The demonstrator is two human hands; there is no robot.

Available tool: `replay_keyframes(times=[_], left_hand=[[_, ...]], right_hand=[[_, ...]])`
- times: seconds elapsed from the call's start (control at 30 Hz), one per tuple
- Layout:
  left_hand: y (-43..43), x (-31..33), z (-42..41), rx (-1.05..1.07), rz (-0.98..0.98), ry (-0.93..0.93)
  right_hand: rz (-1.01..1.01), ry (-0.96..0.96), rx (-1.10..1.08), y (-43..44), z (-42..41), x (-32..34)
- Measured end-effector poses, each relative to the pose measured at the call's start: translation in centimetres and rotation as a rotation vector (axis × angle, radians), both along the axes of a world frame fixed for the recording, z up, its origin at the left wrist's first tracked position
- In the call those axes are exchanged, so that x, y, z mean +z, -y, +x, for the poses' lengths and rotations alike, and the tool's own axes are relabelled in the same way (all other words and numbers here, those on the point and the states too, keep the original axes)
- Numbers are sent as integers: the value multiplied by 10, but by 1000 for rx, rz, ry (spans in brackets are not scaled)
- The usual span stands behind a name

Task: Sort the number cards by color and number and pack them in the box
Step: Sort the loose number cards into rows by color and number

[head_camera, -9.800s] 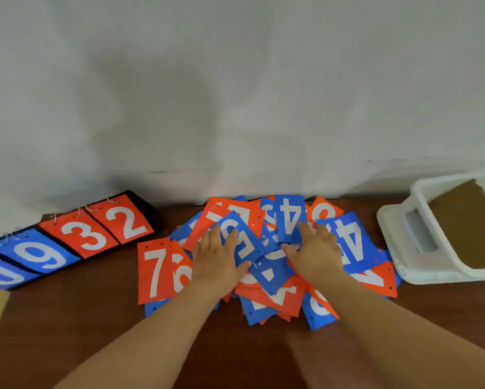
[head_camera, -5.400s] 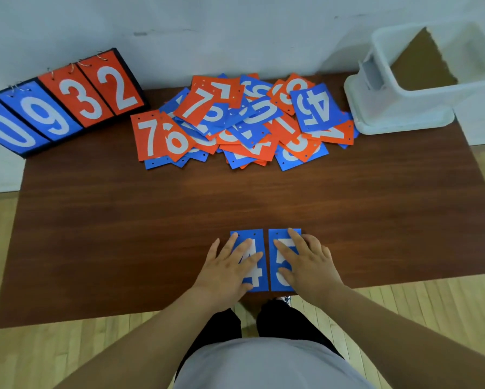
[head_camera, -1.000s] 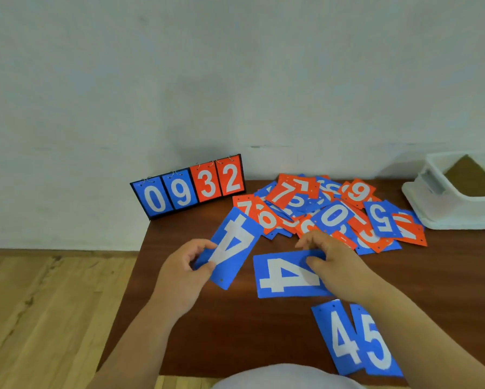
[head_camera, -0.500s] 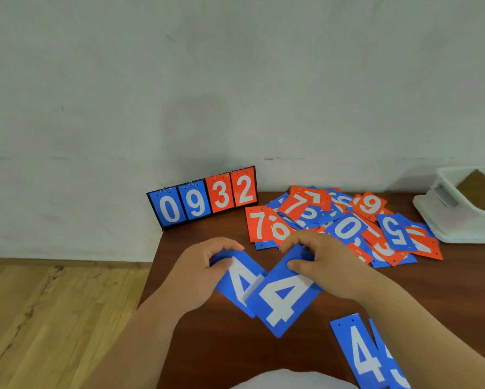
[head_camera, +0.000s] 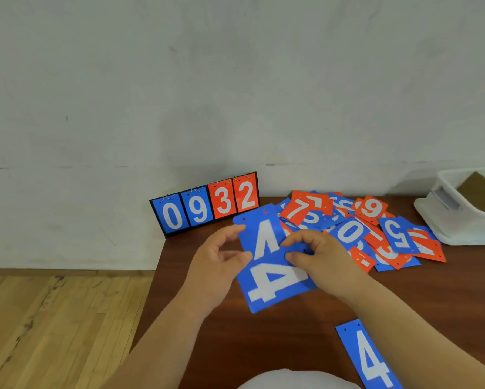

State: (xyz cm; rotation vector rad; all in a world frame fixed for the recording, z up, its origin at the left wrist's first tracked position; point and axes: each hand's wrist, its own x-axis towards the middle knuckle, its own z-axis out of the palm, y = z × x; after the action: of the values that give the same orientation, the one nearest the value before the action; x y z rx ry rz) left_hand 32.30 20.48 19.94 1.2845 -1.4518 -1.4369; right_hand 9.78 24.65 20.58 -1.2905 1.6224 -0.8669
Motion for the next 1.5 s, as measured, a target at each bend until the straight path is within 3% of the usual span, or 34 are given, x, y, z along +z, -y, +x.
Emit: replay_keyframes(times=[0.2,0.37,0.5,0.63,0.97,1.3,1.43,1.5], left_hand=[[-14,-17,-12,-165,2,113],[-22,-27,-14,-306,27,262],[-32,-51,-17,-207,62,350],[-48,-82,-29,-95,147,333],[-99,-136,-86,-132,262,466],[-146,-173,-176,-268,302,527],[-156,-191,-205,-369,248,644],[-160,-201,-214,-418,174,808]], right_hand=[[65,73,-163,-7,-2,-8],[114,309,-449,-8,-20,-24],[63,244,-636,-17,-54,-41],[108,28,-638,-52,-91,-63],[507,-372,-100,-139,-125,-170],[393,-701,127,-161,-179,-191],[416,-790,271,-174,-205,-202],[395,-821,294,-179,-214,-206]])
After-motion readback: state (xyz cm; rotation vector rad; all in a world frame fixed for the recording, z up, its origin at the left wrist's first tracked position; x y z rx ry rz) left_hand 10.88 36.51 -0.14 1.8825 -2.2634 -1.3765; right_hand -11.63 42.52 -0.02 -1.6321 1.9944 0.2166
